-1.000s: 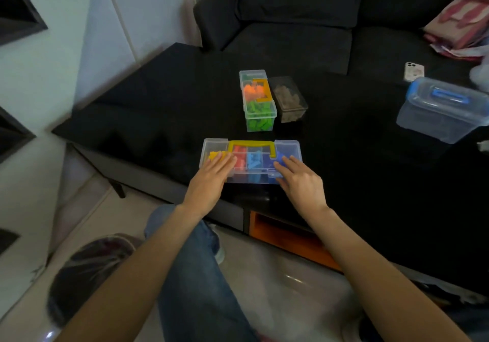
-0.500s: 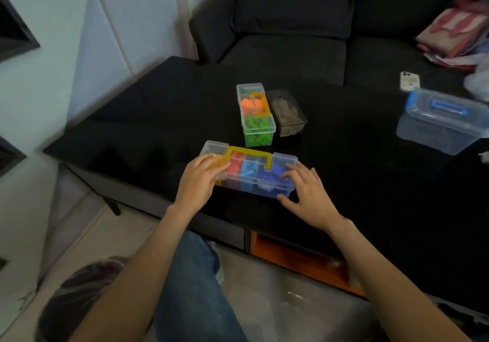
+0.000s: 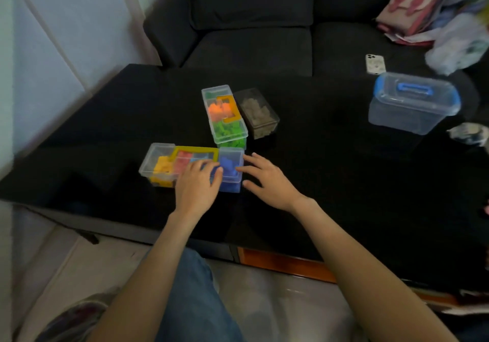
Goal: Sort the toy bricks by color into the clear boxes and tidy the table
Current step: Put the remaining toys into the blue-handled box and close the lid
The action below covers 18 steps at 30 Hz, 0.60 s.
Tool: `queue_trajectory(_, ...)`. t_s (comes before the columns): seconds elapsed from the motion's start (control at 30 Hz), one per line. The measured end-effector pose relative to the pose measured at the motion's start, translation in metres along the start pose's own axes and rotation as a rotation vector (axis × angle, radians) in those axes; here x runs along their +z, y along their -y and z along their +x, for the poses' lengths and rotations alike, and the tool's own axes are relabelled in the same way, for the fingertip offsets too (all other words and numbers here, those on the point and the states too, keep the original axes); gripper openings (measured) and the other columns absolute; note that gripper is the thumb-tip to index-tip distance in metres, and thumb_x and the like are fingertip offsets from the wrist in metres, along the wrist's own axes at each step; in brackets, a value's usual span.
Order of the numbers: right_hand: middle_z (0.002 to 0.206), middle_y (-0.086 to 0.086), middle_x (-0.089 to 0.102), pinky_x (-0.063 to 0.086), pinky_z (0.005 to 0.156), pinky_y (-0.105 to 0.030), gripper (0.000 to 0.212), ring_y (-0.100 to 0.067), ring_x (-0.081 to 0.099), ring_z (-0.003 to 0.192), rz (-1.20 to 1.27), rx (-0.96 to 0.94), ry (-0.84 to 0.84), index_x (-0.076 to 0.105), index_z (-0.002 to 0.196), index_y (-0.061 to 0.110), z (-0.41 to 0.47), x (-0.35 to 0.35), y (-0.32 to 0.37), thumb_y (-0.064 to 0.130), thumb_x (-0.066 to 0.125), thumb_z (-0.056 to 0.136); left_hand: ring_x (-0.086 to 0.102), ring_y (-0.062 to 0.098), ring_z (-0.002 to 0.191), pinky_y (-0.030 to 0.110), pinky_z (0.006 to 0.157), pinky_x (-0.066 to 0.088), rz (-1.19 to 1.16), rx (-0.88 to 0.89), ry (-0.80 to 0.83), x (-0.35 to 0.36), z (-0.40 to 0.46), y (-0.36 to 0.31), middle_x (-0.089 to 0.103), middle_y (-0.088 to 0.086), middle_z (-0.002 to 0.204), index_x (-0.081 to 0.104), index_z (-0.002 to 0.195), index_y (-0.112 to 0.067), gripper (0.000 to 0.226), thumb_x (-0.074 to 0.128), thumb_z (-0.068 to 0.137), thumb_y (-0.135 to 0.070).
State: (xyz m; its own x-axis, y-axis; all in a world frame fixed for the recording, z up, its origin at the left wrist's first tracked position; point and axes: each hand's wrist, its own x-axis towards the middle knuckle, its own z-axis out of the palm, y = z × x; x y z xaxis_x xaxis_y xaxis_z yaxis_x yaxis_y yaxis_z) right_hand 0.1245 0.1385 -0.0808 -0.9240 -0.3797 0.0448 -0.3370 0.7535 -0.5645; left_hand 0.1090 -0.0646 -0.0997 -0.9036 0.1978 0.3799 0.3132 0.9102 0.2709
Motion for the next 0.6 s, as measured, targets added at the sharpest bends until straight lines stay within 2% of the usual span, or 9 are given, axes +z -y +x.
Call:
queue_trajectory(0.07, 0.145, 0.002, 0.043, 0.026, 0.115, -0.039, 0.039, -0.015, 0.028, 0.14, -0.017, 0.026, -0.088, 0.051, 0.133, 0.028, -0.014, -0.025, -0.013, 0.027, 0.054, 0.094, 0.059, 0.027, 0.098, 0.039, 0.083, 0.045, -0.033, 0.057, -0.043, -0.002, 0.015, -0.015, 0.066, 0.007, 0.105, 0.068, 0.106, -0.012, 0.038, 0.041, 0.093, -0.036)
queue_trajectory(0.2, 0.113, 0.008, 0.064, 0.039, 0.097, -0.023, 0.037, -0.005, 0.05, 0.115, -0.053, 0.148, -0.257, 0.052, 0.13, 0.03, -0.052, -0.094, -0.057, 0.023, 0.053, 0.094, 0.058, 0.018, 0.097, 0.033, 0.082, 0.047, -0.141, 0.361, -0.073, 0.003, 0.07, -0.069, 0.067, 0.0, 0.1, 0.068, 0.105, -0.016, 0.031, 0.045, 0.091, -0.031)
queue_trajectory(0.3, 0.101, 0.006, 0.067, 0.045, 0.088, -0.026, 0.032, -0.009, 0.058, 0.102, -0.246, 0.216, -0.37, 0.058, 0.123, 0.026, -0.069, -0.146, -0.115, 0.021, 0.055, 0.091, 0.059, 0.016, 0.099, 0.031, 0.083, 0.047, -0.18, 0.484, 0.014, 0.024, 0.121, -0.125, 0.069, -0.001, 0.1, 0.068, 0.106, -0.018, 0.022, 0.053, 0.091, -0.026)
queue_trajectory(0.37, 0.104, 0.0, 0.067, 0.046, 0.09, -0.034, 0.032, -0.017, 0.059, 0.104, -0.386, 0.259, -0.432, 0.061, 0.12, 0.02, -0.071, -0.173, -0.163, 0.016, 0.058, 0.088, 0.057, 0.014, 0.105, 0.028, 0.083, 0.046, -0.193, 0.45, 0.157, 0.047, 0.151, -0.163, 0.067, -0.004, 0.106, 0.064, 0.113, -0.022, 0.024, 0.052, 0.094, -0.029)
queue_trajectory(0.47, 0.121, -0.01, 0.059, 0.04, 0.096, -0.043, 0.041, -0.03, 0.05, 0.117, -0.551, 0.381, -0.479, 0.058, 0.123, 0.013, -0.064, -0.206, -0.231, 0.008, 0.06, 0.083, 0.054, 0.007, 0.106, 0.022, 0.08, 0.041, -0.221, 0.308, 0.363, 0.089, 0.187, -0.214, 0.062, -0.011, 0.11, 0.056, 0.122, -0.029, 0.028, 0.05, 0.095, -0.034)
queue_trajectory(0.6, 0.143, -0.01, 0.04, 0.023, 0.112, -0.05, 0.067, -0.03, 0.029, 0.138, -0.65, 0.57, -0.438, 0.033, 0.144, 0.018, -0.051, -0.23, -0.301, 0.011, 0.06, 0.083, 0.056, 0.002, 0.093, 0.026, 0.084, 0.047, -0.422, 0.064, 0.534, 0.139, 0.222, -0.267, 0.061, -0.014, 0.108, 0.043, 0.134, -0.03, 0.042, 0.054, 0.093, -0.033)
